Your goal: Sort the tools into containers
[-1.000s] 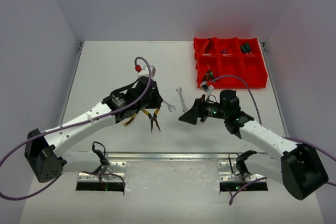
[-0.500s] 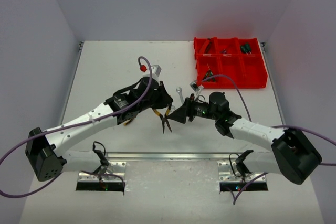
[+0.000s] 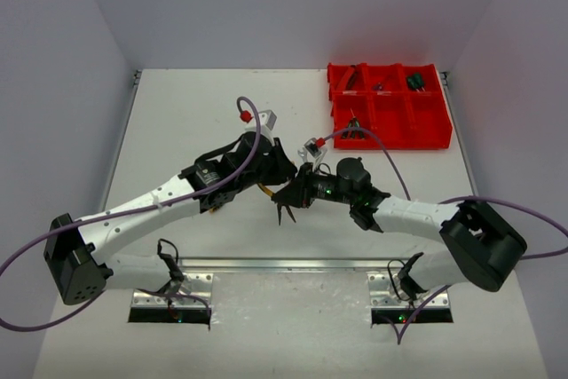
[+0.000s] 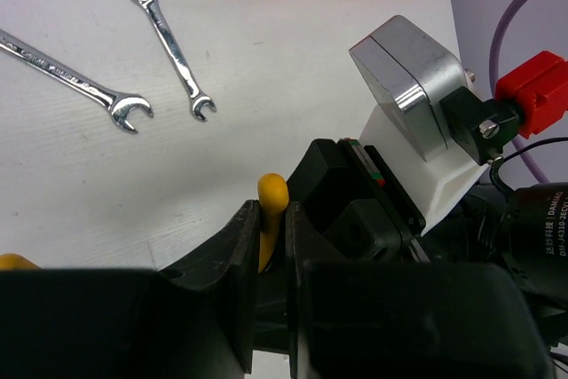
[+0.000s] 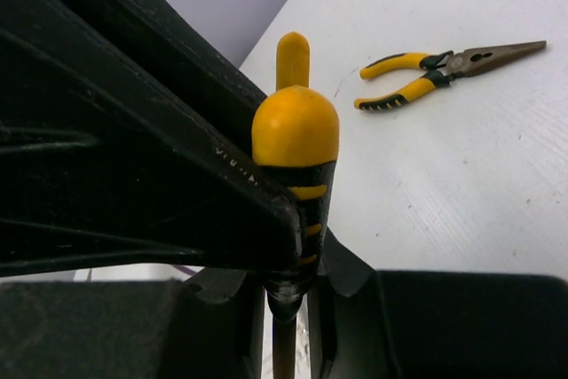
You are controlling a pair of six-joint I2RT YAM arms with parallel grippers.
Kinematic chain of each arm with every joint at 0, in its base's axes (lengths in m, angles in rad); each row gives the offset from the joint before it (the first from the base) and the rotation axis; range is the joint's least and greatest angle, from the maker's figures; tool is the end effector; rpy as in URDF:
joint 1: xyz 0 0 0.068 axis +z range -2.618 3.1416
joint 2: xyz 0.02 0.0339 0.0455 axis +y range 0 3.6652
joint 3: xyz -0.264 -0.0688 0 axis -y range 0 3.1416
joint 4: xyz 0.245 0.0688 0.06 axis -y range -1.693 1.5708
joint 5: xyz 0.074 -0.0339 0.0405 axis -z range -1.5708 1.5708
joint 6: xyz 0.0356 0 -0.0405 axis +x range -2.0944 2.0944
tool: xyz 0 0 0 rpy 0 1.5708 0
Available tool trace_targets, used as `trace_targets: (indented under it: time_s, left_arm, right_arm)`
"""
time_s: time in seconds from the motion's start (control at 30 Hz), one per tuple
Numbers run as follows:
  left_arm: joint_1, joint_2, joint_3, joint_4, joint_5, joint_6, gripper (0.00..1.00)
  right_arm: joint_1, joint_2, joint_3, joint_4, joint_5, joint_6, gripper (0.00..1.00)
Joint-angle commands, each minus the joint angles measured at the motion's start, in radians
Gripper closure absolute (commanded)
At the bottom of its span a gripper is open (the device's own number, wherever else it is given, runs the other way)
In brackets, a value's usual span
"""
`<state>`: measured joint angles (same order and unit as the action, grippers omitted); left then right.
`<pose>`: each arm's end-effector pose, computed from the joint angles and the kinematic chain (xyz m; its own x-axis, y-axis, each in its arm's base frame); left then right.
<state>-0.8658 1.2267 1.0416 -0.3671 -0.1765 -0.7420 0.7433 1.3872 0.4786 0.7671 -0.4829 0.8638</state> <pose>0.1834 -0.2059 0.3187 -0.6918 -0.2136 -0.6898 0.2516 0.8242 -0.5074 0.1907 0.1978 0.2019 -0.7805 0.1972 -0.5933 -0.5302 0.2940 0.7953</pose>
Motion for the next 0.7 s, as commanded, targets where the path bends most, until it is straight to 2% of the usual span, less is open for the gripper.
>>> trace_targets:
  time_s: [0.0,0.1,0.13,0.17,0.2,0.23,0.3,0.33,0.4,0.43,0.57,0.6,0.67]
  left_arm:
    - [-0.013,-0.016,0.043,0.089,-0.002,-0.011,1.00]
    - [-0.013,-0.015,0.040,0.088,-0.003,-0.003,1.00]
    - [-0.013,-0.015,0.040,0.088,-0.005,-0.002,0.97]
    - [-0.014,-0.014,0.041,0.090,-0.008,0.001,0.78]
    - [-0.014,-0.014,0.042,0.090,-0.014,0.004,0.48]
    - [-0.013,-0.016,0.048,0.089,-0.023,0.008,0.31]
    - [-0.015,-0.018,0.076,0.070,-0.055,0.022,0.19]
    - [-0.015,-0.016,0.078,0.068,-0.056,0.023,0.10]
    - [-0.013,-0.021,0.177,-0.025,-0.168,0.035,0.01]
    - [-0.013,-0.029,0.215,-0.066,-0.212,0.036,0.00]
    - [-0.013,-0.097,0.340,-0.252,-0.445,0.034,0.00]
    - [-0.013,-0.117,0.350,-0.269,-0.466,0.033,0.00]
    - [-0.013,-0.176,0.336,-0.315,-0.517,0.043,0.00]
  right_arm:
    - [0.007,-0.026,0.023,0.070,0.046,-0.012,1.00]
    - [0.007,-0.047,0.012,0.070,0.066,-0.017,1.00]
    - [0.007,-0.050,0.009,0.070,0.070,-0.020,1.00]
    - [0.007,-0.053,0.006,0.070,0.072,-0.020,1.00]
    - [0.006,-0.056,0.004,0.070,0.074,-0.020,1.00]
    - [0.005,-0.061,0.002,0.070,0.078,-0.022,1.00]
    - [0.007,-0.071,-0.003,0.067,0.090,-0.026,1.00]
    - [0.004,-0.071,-0.005,0.067,0.101,-0.026,1.00]
    - [-0.010,-0.085,-0.007,0.045,0.123,-0.033,1.00]
    - [-0.021,-0.091,-0.008,0.033,0.132,-0.033,1.00]
    - [-0.128,-0.154,0.018,-0.142,0.217,-0.105,1.00]
    - [-0.158,-0.163,0.027,-0.167,0.245,-0.115,1.00]
    - [-0.251,-0.204,0.060,-0.322,0.332,-0.173,1.00]
